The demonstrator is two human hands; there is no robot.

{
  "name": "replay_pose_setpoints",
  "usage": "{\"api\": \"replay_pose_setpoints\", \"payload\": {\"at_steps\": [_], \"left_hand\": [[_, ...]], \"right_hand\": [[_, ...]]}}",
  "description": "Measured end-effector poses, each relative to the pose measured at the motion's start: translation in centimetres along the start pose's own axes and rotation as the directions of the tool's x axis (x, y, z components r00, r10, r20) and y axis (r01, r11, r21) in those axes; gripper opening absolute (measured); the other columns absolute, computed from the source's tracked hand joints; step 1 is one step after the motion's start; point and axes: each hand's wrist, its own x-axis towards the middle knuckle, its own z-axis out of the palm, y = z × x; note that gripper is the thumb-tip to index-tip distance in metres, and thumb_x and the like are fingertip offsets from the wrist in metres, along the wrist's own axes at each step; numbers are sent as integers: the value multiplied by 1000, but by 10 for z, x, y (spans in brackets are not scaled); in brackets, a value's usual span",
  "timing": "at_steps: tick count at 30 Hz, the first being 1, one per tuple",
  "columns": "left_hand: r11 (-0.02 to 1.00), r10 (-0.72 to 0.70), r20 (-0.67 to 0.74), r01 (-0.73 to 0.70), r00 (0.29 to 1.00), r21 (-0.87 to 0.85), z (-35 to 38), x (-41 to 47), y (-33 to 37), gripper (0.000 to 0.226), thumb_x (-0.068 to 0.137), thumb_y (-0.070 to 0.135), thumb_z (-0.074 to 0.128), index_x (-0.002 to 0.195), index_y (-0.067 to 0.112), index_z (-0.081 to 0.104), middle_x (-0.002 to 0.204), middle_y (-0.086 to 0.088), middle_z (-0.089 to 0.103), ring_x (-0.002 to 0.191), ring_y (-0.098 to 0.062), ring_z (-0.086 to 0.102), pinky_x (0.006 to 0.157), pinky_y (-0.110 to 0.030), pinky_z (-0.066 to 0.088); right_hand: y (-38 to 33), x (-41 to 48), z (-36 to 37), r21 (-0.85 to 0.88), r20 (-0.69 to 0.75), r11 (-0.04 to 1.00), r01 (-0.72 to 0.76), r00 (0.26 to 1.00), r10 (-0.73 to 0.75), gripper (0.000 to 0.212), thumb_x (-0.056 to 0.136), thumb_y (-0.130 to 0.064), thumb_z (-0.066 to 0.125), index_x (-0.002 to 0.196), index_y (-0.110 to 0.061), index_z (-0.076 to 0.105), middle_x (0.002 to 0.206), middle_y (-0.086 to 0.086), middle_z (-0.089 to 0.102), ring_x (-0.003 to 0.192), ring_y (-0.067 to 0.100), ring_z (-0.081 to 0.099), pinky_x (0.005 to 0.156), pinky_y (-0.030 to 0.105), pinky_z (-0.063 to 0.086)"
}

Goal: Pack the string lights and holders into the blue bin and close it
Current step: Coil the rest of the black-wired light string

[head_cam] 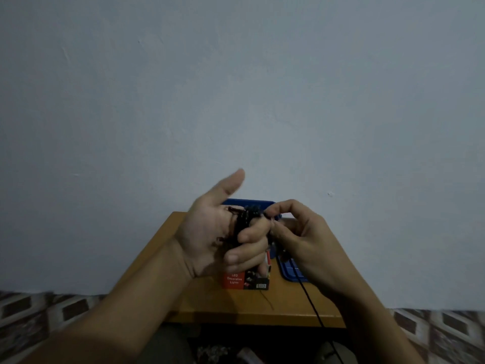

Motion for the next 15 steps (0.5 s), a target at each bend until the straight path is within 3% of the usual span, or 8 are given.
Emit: {"api": "replay_pose_setpoints", "payload": {"at_steps": [3, 9, 15], "left_hand": [[981, 163, -24, -164, 986, -102, -1, -2, 6, 65, 91, 62, 30, 72, 6, 57, 55, -7, 57, 52, -21, 54, 71, -41, 23], [929, 316, -164, -340, 934, -145, -2, -7, 15, 52, 93, 54, 39, 86, 7, 58, 68, -6, 58, 63, -21, 55, 89, -37, 32], [918, 354, -300, -390, 886, -67, 4, -7, 16, 51, 90, 55, 42, 87, 8, 61, 72, -6, 58, 65, -21, 55, 89, -40, 44]], "right_hand": [[4, -2, 1, 46, 25, 999, -27, 999, 26, 10, 100, -16, 54, 100, -7, 58, 70, 1, 66, 63, 13, 57, 59, 26, 47], [15, -5, 6, 4, 25, 996, -85, 996, 85, 7, 97, -18, 62, 104, -18, 62, 90, 11, 68, 70, 17, 61, 63, 32, 53], [15, -8, 17, 57, 69, 984, -169, 984, 165, 15, 102, -25, 52, 112, -18, 60, 91, 8, 72, 51, 0, 51, 47, 14, 40]]}}
